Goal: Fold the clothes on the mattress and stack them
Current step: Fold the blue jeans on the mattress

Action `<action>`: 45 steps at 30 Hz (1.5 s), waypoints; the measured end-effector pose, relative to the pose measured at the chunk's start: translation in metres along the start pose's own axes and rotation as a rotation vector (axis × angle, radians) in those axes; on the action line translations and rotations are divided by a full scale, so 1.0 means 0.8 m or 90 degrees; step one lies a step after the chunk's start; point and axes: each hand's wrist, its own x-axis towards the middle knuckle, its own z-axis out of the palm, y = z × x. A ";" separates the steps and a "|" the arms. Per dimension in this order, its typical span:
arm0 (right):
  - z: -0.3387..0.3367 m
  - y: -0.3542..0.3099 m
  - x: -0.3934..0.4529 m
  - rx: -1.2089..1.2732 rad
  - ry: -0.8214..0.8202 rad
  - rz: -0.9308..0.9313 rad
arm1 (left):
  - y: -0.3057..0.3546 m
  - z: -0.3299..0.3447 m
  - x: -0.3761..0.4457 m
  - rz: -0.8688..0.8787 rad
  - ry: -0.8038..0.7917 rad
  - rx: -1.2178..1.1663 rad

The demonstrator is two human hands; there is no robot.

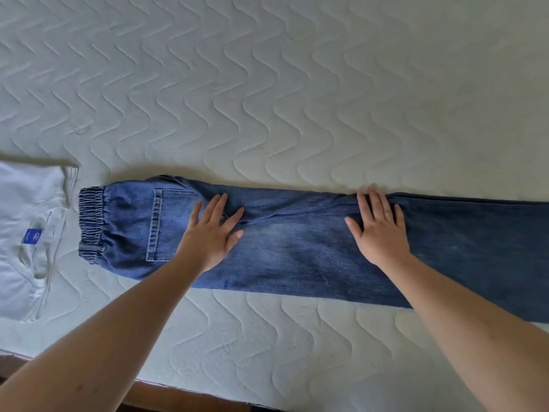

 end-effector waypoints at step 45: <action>-0.047 0.442 -0.123 0.669 -0.010 0.367 | 0.306 -0.050 0.129 0.046 -0.031 -0.018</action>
